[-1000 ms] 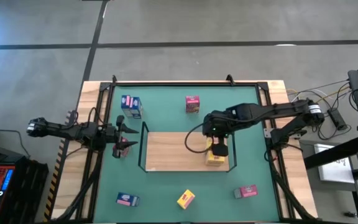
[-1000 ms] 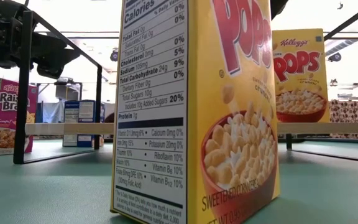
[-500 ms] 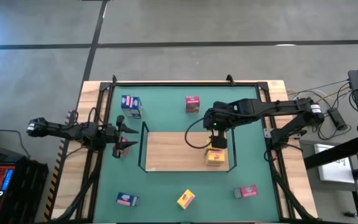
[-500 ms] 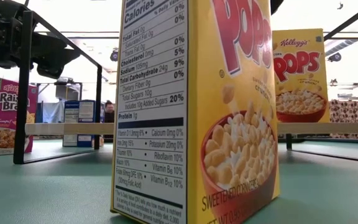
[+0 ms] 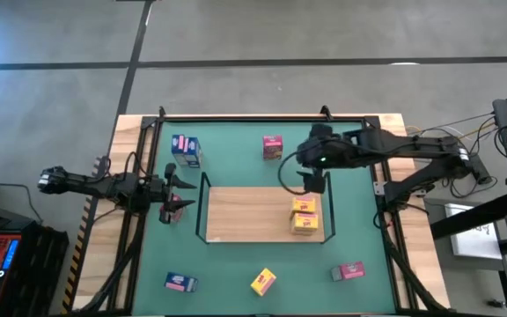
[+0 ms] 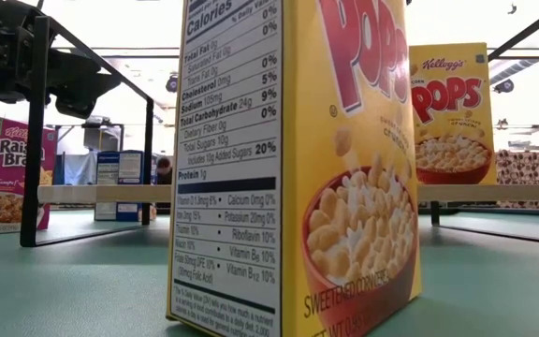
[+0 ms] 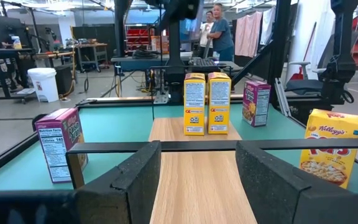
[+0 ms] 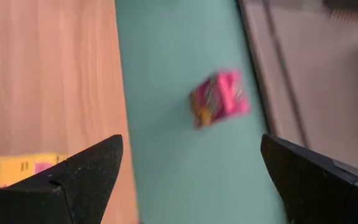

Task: Stack cereal on shelf
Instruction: Put the middle pink cereal box on the shelf

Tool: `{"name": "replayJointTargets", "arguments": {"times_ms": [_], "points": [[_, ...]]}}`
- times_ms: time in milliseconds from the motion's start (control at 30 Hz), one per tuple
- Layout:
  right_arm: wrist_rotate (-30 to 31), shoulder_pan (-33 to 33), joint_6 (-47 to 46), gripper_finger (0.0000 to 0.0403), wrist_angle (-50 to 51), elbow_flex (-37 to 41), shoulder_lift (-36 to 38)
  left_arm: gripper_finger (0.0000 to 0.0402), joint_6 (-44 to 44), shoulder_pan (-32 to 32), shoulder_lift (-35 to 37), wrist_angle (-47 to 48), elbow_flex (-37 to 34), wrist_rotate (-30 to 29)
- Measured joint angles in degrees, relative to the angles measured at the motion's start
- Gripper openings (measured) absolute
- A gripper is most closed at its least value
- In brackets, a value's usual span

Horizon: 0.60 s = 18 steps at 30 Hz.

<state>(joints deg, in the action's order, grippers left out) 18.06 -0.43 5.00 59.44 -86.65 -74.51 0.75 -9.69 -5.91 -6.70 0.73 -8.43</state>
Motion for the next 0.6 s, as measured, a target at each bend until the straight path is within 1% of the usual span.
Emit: {"name": "replayJointTargets", "arguments": {"times_ms": [100,200,367,467,600], "points": [[0.0,0.0,7.1,0.037,-3.8,0.1,1.8,0.0192,0.0,0.0,0.0,0.0,0.0,0.0],[-0.8,0.0,11.8,0.037,-5.8,0.1,2.9,0.0192,0.0,0.0,0.0,0.0,0.0,0.0],[-3.8,0.0,16.9,0.037,-7.6,1.5,4.4,0.0192,0.0,0.0,0.0,0.0,0.0,0.0],[-6.3,0.0,19.8,0.037,-10.8,3.5,6.1,0.0192,0.0,0.0,0.0,0.0,0.0,0.0],[-7.8,-0.1,21.0,0.037,-15.6,7.3,8.9,0.0192,0.0,0.0,0.0,0.0,0.0,0.0]]}}
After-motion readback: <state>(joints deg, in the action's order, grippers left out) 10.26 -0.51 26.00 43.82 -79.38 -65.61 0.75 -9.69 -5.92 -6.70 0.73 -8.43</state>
